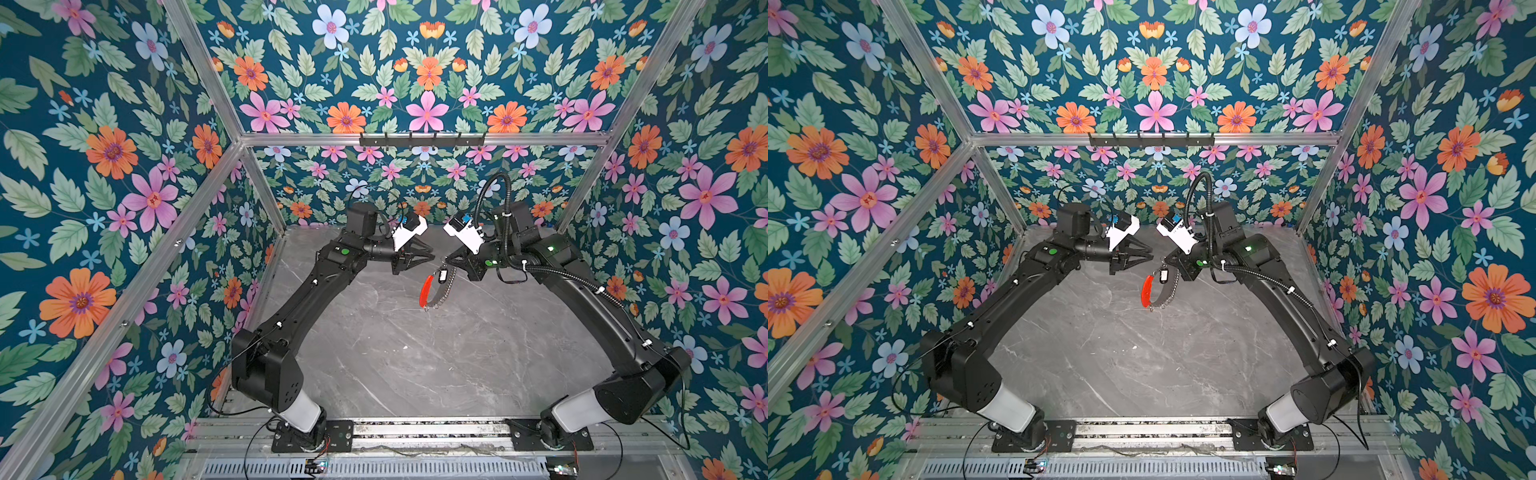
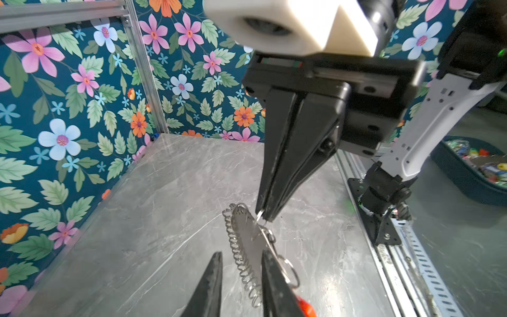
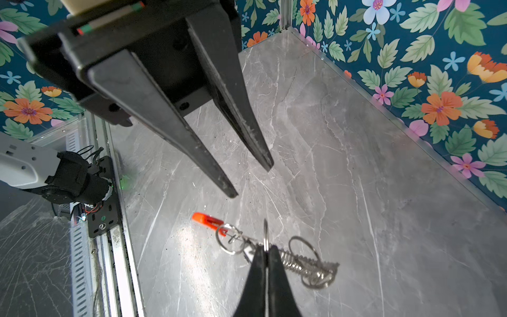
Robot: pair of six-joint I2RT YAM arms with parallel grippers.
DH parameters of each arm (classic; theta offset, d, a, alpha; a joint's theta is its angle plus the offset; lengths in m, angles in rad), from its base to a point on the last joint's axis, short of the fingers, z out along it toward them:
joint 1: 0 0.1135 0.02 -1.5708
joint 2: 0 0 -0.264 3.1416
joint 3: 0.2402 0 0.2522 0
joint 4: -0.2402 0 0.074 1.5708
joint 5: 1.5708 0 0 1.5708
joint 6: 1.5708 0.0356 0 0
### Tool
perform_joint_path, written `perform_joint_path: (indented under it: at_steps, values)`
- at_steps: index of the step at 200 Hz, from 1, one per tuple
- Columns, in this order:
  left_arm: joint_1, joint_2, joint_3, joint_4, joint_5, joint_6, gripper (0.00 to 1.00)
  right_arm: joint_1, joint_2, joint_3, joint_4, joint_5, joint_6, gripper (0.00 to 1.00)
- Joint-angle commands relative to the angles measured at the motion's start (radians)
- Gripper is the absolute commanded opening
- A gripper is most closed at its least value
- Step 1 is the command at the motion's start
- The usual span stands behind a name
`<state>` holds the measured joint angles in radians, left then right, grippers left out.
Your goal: Put the keys on the keyring
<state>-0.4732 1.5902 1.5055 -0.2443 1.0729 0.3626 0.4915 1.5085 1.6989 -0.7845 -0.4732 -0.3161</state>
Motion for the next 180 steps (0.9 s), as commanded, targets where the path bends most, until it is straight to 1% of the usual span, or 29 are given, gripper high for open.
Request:
perform_joint_path:
  at_steps: [1,80,140,163,180]
  values:
    - [-0.005,0.006,0.002,0.052,0.071,-0.042,0.27,0.003,-0.009,-0.001,0.037,-0.04,-0.012,0.0]
    - [-0.028,0.046,0.031,0.053,0.069,-0.054,0.26,0.011,0.002,0.007,0.048,-0.064,-0.001,0.0]
    - [-0.035,0.056,0.035,0.044,0.071,-0.057,0.2,0.014,-0.01,0.002,0.066,-0.068,0.006,0.0]
    - [-0.035,0.053,0.03,0.026,0.062,-0.046,0.21,0.015,-0.017,-0.001,0.079,-0.07,0.012,0.0]
    - [-0.034,0.047,0.027,0.018,0.055,-0.039,0.24,0.015,-0.014,0.0,0.079,-0.071,0.012,0.0]
